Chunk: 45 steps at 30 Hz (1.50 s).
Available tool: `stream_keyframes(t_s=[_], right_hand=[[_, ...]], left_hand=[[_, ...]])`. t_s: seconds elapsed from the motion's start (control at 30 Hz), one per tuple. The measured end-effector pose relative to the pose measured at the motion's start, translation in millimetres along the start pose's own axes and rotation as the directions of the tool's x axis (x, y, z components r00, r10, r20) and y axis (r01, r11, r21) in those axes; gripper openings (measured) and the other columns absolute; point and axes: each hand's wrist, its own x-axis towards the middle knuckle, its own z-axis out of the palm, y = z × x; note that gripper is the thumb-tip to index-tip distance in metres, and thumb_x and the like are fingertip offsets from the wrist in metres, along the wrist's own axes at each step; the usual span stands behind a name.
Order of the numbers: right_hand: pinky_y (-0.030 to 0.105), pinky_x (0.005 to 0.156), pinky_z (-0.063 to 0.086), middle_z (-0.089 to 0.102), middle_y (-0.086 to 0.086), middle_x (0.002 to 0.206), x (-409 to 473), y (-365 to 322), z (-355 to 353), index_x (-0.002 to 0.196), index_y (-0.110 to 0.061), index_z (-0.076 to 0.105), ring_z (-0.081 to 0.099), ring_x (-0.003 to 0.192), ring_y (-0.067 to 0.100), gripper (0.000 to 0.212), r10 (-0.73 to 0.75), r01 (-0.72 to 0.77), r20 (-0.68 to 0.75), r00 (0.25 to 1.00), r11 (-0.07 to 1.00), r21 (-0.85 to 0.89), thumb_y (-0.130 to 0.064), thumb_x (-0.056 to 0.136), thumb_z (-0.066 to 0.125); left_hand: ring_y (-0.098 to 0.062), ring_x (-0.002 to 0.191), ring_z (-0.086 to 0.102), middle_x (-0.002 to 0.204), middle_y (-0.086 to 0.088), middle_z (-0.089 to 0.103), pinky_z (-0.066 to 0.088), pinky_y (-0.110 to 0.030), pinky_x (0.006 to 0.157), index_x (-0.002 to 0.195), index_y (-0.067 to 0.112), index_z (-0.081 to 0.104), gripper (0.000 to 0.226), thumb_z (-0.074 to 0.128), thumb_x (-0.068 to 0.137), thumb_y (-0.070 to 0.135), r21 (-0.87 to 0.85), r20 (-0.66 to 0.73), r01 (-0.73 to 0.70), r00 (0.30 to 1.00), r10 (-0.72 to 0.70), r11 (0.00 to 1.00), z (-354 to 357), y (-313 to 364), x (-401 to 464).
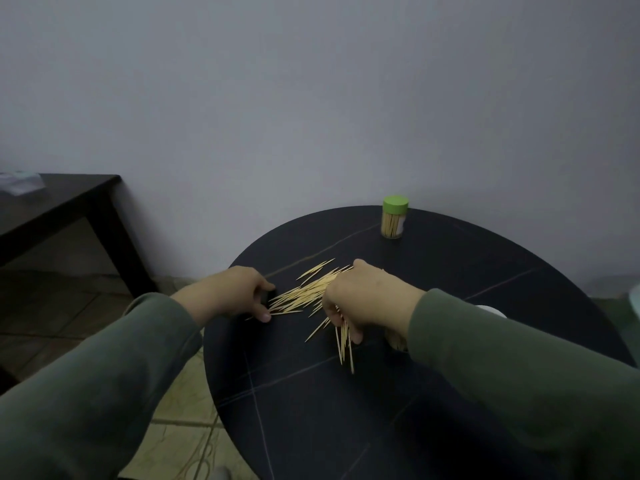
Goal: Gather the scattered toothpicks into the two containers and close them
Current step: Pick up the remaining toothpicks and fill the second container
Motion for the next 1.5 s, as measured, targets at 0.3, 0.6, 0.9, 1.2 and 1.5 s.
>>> stream_keyframes(t_s=[0.3, 0.6, 0.9, 1.2, 1.5], right_hand=[[0.045, 0.103, 0.035, 0.070, -0.004, 0.097, 12.7, 17.5, -1.3, 0.085, -0.018, 0.063, 0.060, 0.098, 0.016, 0.008, 0.073, -0.078, -0.081, 0.994, 0.995, -0.057, -0.022, 0.085, 0.070], [0.041, 0.091, 0.035, 0.050, -0.004, 0.077, -14.1, -4.9, 1.3, 0.069, -0.022, 0.039, 0.053, 0.084, 0.019, 0.054, 0.134, -0.137, -0.084, 0.987, 0.990, -0.032, -0.069, 0.073, 0.065], [0.045, 0.098, 0.034, 0.064, 0.004, 0.115, 2.3, -4.6, 6.1, 0.098, -0.020, 0.057, 0.058, 0.108, 0.026, 0.023, 0.160, -0.168, -0.082, 0.984, 0.980, -0.109, -0.031, 0.084, 0.072], [0.044, 0.089, 0.041, 0.062, 0.002, 0.118, 20.8, 29.7, -8.4, 0.124, -0.016, 0.057, 0.057, 0.111, 0.025, 0.056, 0.245, -0.257, -0.104, 0.964, 0.959, -0.122, -0.040, 0.078, 0.078], [0.025, 0.073, 0.045, 0.054, -0.013, 0.085, -4.0, 80.0, -8.9, 0.109, -0.023, 0.064, 0.051, 0.077, 0.005, 0.035, 0.211, -0.172, -0.095, 0.973, 0.935, 0.311, -0.033, 0.079, 0.077]], left_hand=[[-0.008, 0.111, 0.056, 0.124, 0.007, 0.065, 0.039, -0.017, 0.090, 0.126, 0.026, 0.064, 0.044, 0.073, 0.084, 0.035, -0.260, -0.172, -0.062, 0.985, 0.017, 0.964, 11.7, 22.8, 4.6], [-0.008, 0.095, 0.060, 0.100, 0.010, 0.068, 0.049, -0.028, 0.083, 0.113, 0.030, 0.071, 0.033, 0.066, 0.086, 0.048, -0.169, -0.247, -0.086, 0.968, 0.042, 0.982, 2.9, 49.9, 6.3], [-0.018, 0.115, 0.051, 0.134, 0.000, 0.045, 0.046, -0.034, 0.098, 0.141, 0.024, 0.038, 0.100, 0.080, 0.059, 0.064, -0.130, -0.042, -0.002, 0.999, -0.003, 0.991, 2.8, 64.4, -6.3], [-0.017, 0.112, 0.051, 0.131, 0.000, 0.044, 0.049, -0.037, 0.095, 0.138, 0.020, 0.045, 0.091, 0.072, 0.066, 0.069, -0.078, -0.093, -0.015, 0.996, 0.008, 0.997, 10.6, 70.2, 4.8], [-0.016, 0.112, 0.054, 0.127, 0.001, 0.054, 0.049, -0.032, 0.093, 0.139, 0.023, 0.050, 0.078, 0.070, 0.075, 0.062, -0.065, -0.163, -0.032, 0.986, 0.021, 0.997, 6.8, 72.7, 17.4]])
